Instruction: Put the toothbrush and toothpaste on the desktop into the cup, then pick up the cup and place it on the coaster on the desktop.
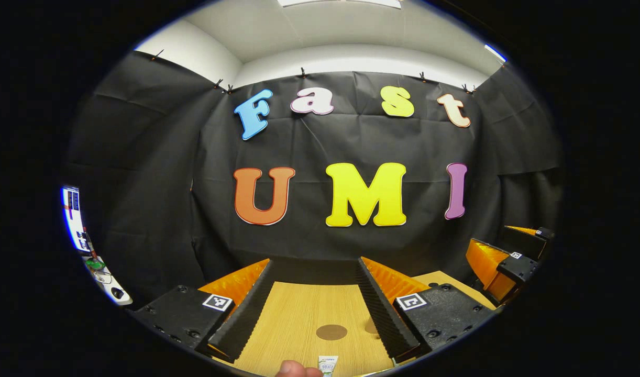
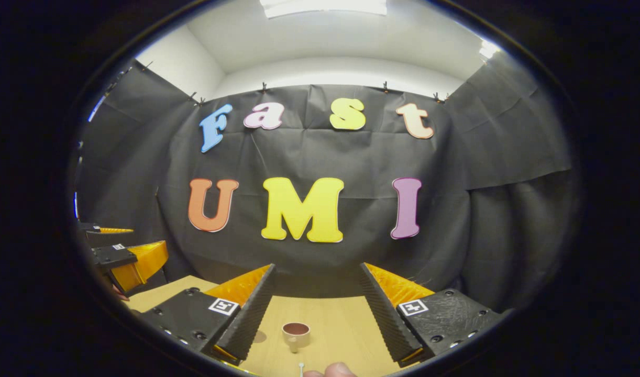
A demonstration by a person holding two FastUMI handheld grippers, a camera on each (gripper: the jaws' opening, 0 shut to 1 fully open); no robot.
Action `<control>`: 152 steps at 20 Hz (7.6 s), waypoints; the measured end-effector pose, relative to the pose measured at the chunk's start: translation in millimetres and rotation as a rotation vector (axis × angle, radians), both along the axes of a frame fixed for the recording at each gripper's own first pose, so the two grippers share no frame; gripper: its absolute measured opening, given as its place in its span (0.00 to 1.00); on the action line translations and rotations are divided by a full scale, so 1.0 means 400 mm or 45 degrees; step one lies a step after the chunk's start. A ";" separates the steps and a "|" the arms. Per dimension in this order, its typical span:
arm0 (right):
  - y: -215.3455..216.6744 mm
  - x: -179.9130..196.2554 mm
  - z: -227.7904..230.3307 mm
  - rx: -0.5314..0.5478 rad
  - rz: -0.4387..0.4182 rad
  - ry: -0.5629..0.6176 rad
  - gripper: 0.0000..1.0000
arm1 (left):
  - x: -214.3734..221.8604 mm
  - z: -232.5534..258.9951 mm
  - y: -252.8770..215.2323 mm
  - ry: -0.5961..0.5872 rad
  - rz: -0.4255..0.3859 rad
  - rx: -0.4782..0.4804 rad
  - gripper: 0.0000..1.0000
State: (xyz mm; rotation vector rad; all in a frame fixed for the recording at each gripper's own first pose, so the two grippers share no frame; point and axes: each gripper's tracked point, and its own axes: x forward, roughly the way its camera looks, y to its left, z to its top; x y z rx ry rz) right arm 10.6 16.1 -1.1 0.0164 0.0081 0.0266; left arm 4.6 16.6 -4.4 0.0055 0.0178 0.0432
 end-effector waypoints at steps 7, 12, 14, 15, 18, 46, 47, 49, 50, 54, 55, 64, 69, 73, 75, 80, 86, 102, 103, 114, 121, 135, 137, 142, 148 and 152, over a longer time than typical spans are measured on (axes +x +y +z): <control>0.000 0.024 -0.028 0.024 0.006 0.038 0.95 | 0.005 -0.010 0.014 0.017 0.027 0.008 0.97; -0.004 0.036 -0.047 0.006 0.008 0.057 0.95 | 0.012 -0.030 0.018 0.045 0.037 0.005 0.98; -0.002 0.040 -0.069 0.000 0.018 0.090 0.98 | 0.017 -0.047 0.015 0.068 0.039 -0.001 0.98; -0.004 0.040 -0.082 -0.002 0.022 0.111 0.98 | 0.017 -0.058 0.015 0.082 0.039 0.002 0.98; -0.010 0.042 -0.132 -0.012 0.030 0.186 0.97 | 0.010 -0.099 0.019 0.124 0.042 0.003 0.98; 0.046 -0.103 -0.799 -0.101 0.192 1.191 0.95 | -0.224 -0.766 -0.100 1.162 -0.147 -0.060 0.99; 0.049 -0.107 -0.818 -0.104 0.193 1.219 0.98 | -0.230 -0.780 -0.097 1.184 -0.143 -0.063 0.99; 0.055 -0.114 -0.850 -0.114 0.193 1.270 0.95 | -0.232 -0.808 -0.092 1.225 -0.137 -0.064 0.99; 0.055 -0.116 -0.868 -0.117 0.189 1.291 0.95 | -0.228 -0.821 -0.088 1.238 -0.132 -0.056 1.00; 0.059 -0.123 -0.922 -0.113 0.158 1.385 0.95 | -0.221 -0.864 -0.082 1.297 -0.135 -0.046 0.99; 0.060 -0.122 -0.934 -0.116 0.152 1.401 0.98 | -0.220 -0.876 -0.083 1.308 -0.138 -0.043 0.99; 0.089 -0.110 -1.018 -0.070 0.125 1.532 0.70 | -0.223 -0.896 -0.060 1.348 -0.148 -0.032 0.99; 0.105 -0.104 -1.030 -0.040 0.135 1.551 0.43 | -0.217 -0.907 -0.071 1.363 -0.171 -0.034 0.99; 0.114 -0.106 -1.031 -0.006 0.145 1.559 0.10 | -0.218 -0.910 -0.075 1.369 -0.182 -0.034 0.99; 0.110 -0.100 -1.028 0.014 0.141 1.556 0.05 | -0.217 -0.917 -0.075 1.375 -0.178 -0.035 0.99; 0.098 -0.095 -1.012 0.052 0.140 1.543 0.01 | -0.218 -0.932 -0.081 1.389 -0.167 -0.042 0.99; 0.083 -0.085 -0.969 0.033 0.163 1.481 0.01 | -0.216 -0.945 -0.087 1.394 -0.195 -0.016 0.90; 0.051 -0.075 -0.893 0.049 0.184 1.373 0.01 | -0.194 -0.943 -0.096 1.397 -0.165 -0.013 0.46; 0.050 -0.068 -0.886 0.051 0.187 1.361 0.01 | -0.199 -0.941 -0.098 1.400 -0.163 -0.025 0.43; 0.075 0.163 -0.672 0.032 0.234 0.947 0.00 | -0.204 -0.815 -0.108 1.259 -0.158 -0.090 0.31; 0.144 0.388 -0.581 0.026 0.253 0.683 0.00 | -0.165 -0.726 -0.069 1.145 -0.113 -0.105 0.31; 0.210 0.592 -0.628 0.014 0.281 0.502 0.00 | -0.055 -0.719 -0.024 1.108 -0.090 -0.048 0.31; 0.215 0.599 -0.647 0.008 0.285 0.502 0.00 | -0.047 -0.727 -0.017 1.116 -0.083 -0.046 0.31; 0.217 0.600 -0.683 0.016 0.279 0.525 0.01 | -0.050 -0.748 -0.001 1.144 -0.074 -0.027 0.31; 0.219 0.577 -0.692 0.010 0.306 0.547 0.08 | -0.034 -0.734 -0.009 1.120 -0.095 0.004 0.31; 0.218 0.555 -0.689 0.010 0.329 0.560 0.22 | -0.022 -0.708 -0.028 1.077 -0.110 0.016 0.31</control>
